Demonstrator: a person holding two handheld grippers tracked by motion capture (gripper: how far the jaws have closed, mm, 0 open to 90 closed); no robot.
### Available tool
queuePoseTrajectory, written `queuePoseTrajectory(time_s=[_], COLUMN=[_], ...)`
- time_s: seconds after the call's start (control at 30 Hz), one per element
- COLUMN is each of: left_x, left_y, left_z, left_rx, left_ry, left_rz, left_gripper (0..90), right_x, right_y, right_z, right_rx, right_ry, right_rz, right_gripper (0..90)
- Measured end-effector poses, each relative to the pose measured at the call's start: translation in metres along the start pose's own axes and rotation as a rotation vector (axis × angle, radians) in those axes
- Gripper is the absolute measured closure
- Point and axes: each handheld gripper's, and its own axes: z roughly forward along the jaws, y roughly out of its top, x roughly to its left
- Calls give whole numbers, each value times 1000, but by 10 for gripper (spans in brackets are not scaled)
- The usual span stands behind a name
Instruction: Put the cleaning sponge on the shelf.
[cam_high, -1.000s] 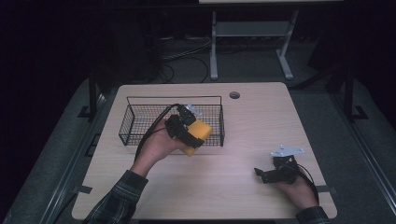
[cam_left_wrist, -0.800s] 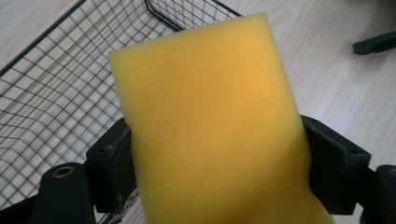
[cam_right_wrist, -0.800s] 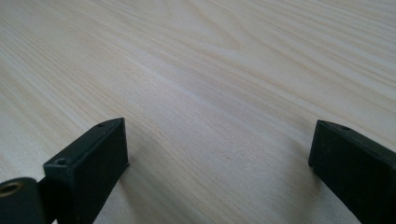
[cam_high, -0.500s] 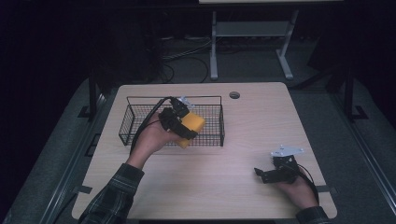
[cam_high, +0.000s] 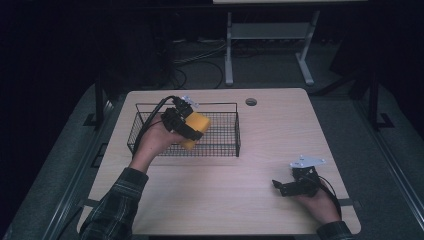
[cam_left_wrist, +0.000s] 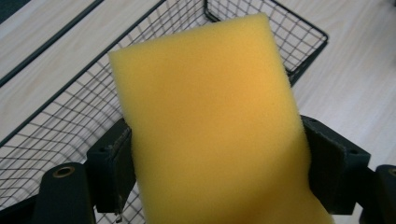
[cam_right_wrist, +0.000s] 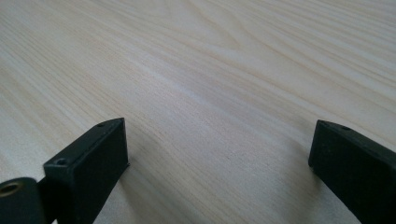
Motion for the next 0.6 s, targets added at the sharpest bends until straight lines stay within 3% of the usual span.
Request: queuePoseTrajectory(time_s=[0.6], left_x=[44], left_y=[-16], left_z=[-4], left_rx=[-20], left_ry=[65], left_rz=[-86], left_gripper=[207], right_x=[0], right_y=[0], right_z=[0], right_rx=[2], right_ry=[1], right_rz=[3], right_gripper=[38])
